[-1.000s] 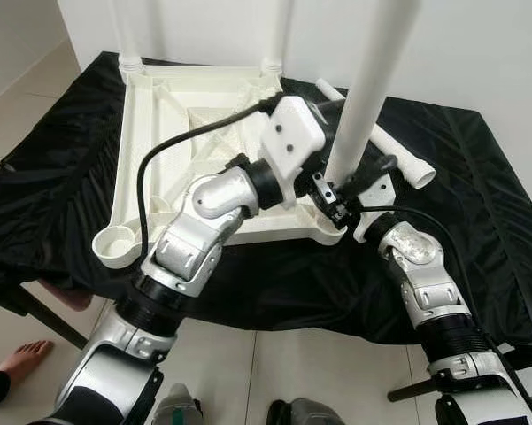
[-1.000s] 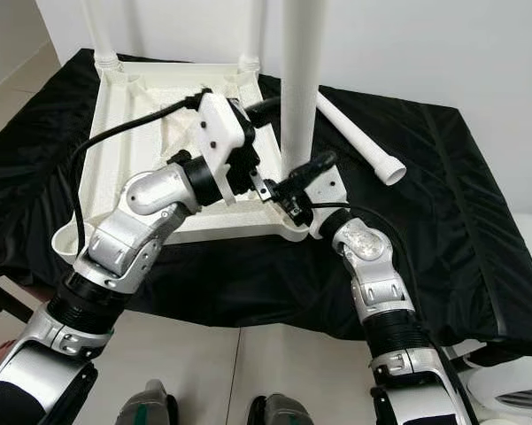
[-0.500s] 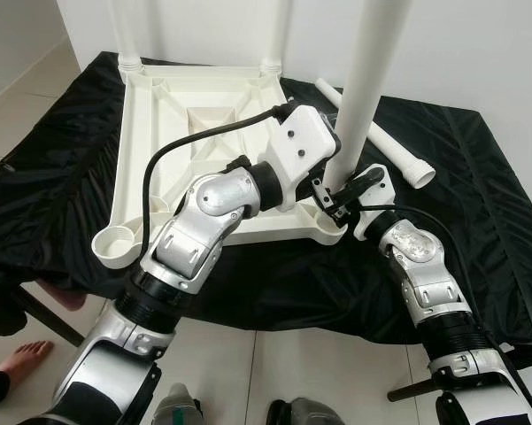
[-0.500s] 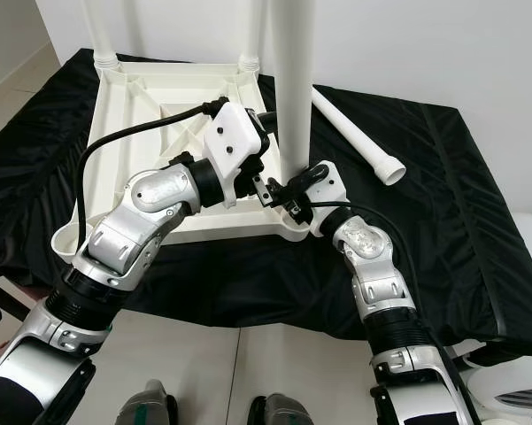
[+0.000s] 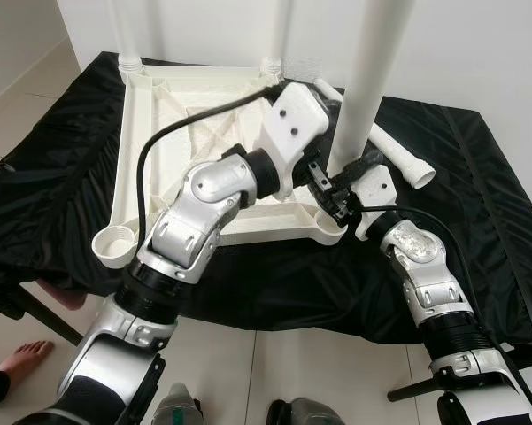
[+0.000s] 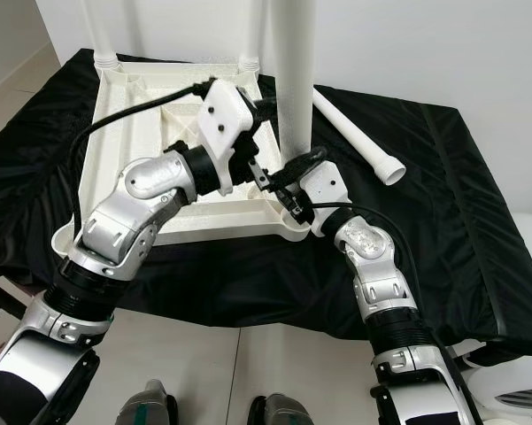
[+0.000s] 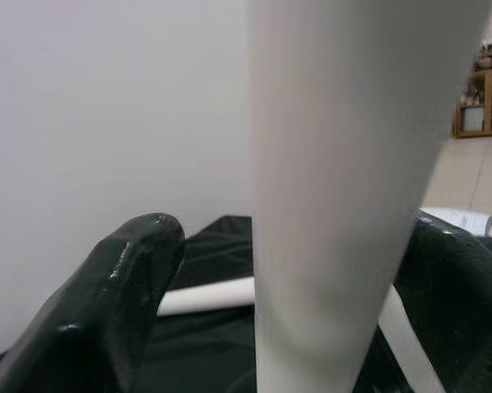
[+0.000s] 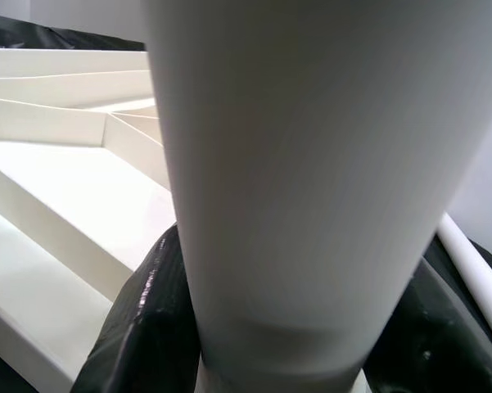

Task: Building children table

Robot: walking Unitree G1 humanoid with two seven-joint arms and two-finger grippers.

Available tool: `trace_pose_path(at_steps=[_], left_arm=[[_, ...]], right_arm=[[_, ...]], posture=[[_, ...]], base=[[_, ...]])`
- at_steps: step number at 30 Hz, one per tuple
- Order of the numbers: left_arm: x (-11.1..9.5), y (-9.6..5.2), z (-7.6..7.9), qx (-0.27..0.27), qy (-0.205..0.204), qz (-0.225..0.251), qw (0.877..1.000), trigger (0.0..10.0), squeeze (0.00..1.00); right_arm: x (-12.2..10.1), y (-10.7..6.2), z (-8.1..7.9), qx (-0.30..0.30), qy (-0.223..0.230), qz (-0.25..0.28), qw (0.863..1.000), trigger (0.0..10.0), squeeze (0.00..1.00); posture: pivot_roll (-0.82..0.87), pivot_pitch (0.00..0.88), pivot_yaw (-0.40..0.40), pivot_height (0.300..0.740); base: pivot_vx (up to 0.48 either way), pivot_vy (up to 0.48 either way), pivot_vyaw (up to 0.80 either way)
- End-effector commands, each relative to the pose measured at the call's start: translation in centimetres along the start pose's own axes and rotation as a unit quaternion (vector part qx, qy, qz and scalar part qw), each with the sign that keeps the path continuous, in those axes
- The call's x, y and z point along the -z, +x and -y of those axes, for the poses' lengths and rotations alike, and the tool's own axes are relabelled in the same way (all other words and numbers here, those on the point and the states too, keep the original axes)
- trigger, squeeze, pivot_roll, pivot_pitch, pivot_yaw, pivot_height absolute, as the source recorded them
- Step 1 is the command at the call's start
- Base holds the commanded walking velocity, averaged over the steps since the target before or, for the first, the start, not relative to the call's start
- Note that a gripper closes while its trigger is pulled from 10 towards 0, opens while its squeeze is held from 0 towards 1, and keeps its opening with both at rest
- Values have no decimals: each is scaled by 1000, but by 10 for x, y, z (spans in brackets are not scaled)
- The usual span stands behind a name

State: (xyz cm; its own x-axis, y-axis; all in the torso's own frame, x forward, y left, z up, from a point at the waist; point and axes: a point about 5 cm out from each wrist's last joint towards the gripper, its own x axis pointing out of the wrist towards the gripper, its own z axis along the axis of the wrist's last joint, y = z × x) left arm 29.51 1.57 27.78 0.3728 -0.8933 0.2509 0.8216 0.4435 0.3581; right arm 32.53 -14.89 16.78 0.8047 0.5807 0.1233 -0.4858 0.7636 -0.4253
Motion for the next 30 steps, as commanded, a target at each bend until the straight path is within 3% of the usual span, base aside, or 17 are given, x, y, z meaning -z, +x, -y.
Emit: trace_pose_path(at_steps=[1, 24, 25, 26, 27, 28, 30], left_arm=[[-11, 3, -3, -23, -1, 20, 1000, 0, 0], [-19, 2, -6, -28, 1, 32, 999, 0, 0], [-18, 2, -7, -31, 3, 27, 999, 10000, 0], [-18, 2, -7, -31, 3, 27, 999, 10000, 0], [-18, 3, -7, -33, 5, 23, 999, 10000, 0], [-18, 3, -8, -35, 9, 22, 999, 10000, 0], [-18, 2, -9, -40, 10, 21, 999, 10000, 0]], right_arm=[[-3, 2, 3, -4, -7, 6, 1000, 10000, 0], [-6, 5, 9, 13, 13, 17, 1000, 10000, 0], [-7, 5, 10, 14, 22, 20, 999, 10000, 533], [-7, 5, 10, 14, 22, 20, 999, 10000, 533], [-8, 5, 11, 15, 28, 22, 999, 10000, 671], [-9, 5, 11, 11, 42, 25, 999, 10000, 1000], [-11, 5, 12, 7, 43, 32, 999, 10000, 1000]], posture=[[52, 0, -74, 740], [57, 0, -86, 740], [58, 0, -88, 740], [58, 0, -88, 740], [58, 0, -88, 740], [58, 0, -89, 740], [59, 0, -90, 740]], base=[[0, 0, 0], [0, 0, 0], [0, 0, 0], [0, 0, 0], [0, 0, 0], [0, 0, 0], [0, 0, 0]])
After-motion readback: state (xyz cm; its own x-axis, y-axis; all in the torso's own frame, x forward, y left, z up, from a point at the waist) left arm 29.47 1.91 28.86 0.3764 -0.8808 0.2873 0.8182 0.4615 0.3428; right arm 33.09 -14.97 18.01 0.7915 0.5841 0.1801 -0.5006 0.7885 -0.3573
